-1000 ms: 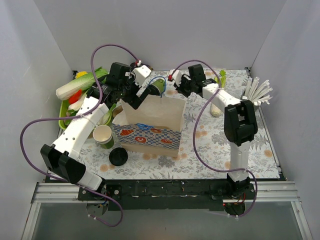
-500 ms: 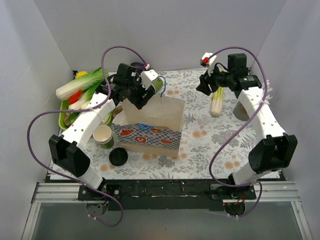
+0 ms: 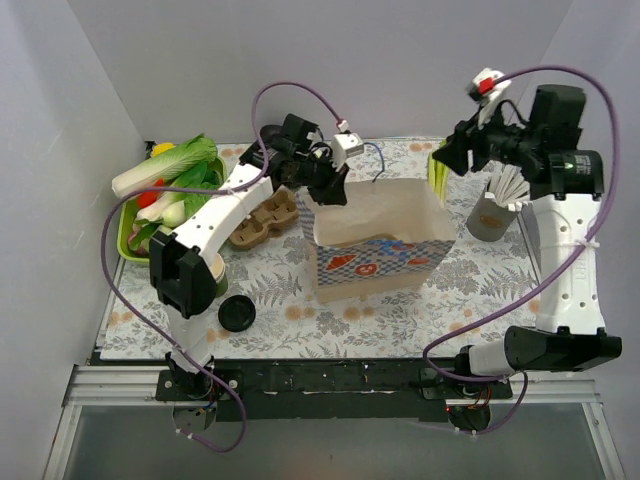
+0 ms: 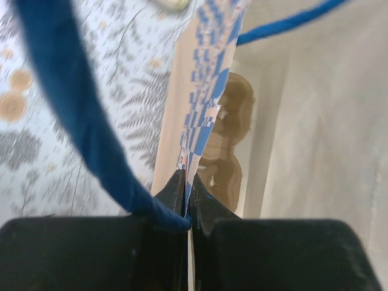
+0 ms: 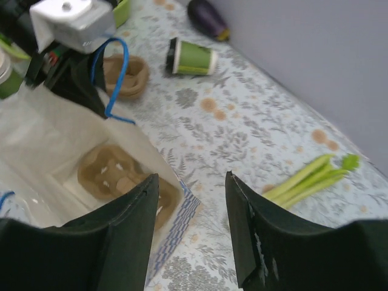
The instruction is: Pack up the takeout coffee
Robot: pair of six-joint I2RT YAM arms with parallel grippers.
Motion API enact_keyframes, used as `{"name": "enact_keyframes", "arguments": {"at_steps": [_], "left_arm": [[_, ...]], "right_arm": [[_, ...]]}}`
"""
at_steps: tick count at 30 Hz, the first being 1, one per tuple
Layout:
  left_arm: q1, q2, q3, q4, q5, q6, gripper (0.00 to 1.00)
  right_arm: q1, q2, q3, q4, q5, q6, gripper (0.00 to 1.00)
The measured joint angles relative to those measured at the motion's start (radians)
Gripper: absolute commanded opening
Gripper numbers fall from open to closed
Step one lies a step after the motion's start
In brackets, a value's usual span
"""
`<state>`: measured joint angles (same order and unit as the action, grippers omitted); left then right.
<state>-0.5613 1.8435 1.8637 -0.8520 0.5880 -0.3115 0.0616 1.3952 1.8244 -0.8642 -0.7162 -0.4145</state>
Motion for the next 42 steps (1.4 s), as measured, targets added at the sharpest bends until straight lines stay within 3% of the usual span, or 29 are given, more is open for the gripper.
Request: {"name": "enact_keyframes", "arguments": {"at_steps": [7,8,9,10,12,15,20,26,30,33,42], "left_arm": [[-0.117,0.240,0.291,0.047,0.056,-0.127,0.00],[-0.129,0.270,0.327,0.060,0.057,-0.143,0.09],[-0.139,0.295,0.349,0.077,0.058,-0.161,0.49],[-0.147,0.312,0.362,0.091,0.061,-0.174,0.63],[-0.155,0.336,0.372,0.118,0.069,-0.204,0.81],[-0.154,0.361,0.412,0.123,0.077,-0.242,0.97],[-0.141,0.309,0.433,0.160,0.003,-0.244,0.98],[-0.061,-0.036,0.106,0.226,-0.133,-0.147,0.98],[0.040,-0.107,0.081,0.256,-0.210,-0.131,0.98],[0.076,-0.034,0.122,0.255,-0.286,-0.133,0.98],[0.087,0.455,0.299,0.224,-0.424,-0.188,0.98]], "right_arm": [[-0.195,-0.062,0.060,0.039,0.079,0.073,0.57],[-0.217,-0.069,0.060,0.043,0.082,0.079,0.57],[-0.236,-0.073,0.060,0.046,0.080,0.085,0.57],[-0.251,-0.074,0.060,0.046,0.079,0.093,0.57],[-0.272,-0.070,0.060,0.046,0.069,0.106,0.57],[-0.281,-0.049,0.060,0.049,0.028,0.129,0.58],[-0.281,-0.031,0.037,0.090,-0.027,0.179,0.58],[-0.282,-0.033,-0.037,0.162,-0.060,0.235,0.58],[-0.282,-0.030,-0.087,0.180,-0.069,0.262,0.59],[-0.281,-0.027,-0.089,0.185,-0.073,0.269,0.59],[-0.275,-0.034,-0.126,0.184,-0.072,0.269,0.60]]}}
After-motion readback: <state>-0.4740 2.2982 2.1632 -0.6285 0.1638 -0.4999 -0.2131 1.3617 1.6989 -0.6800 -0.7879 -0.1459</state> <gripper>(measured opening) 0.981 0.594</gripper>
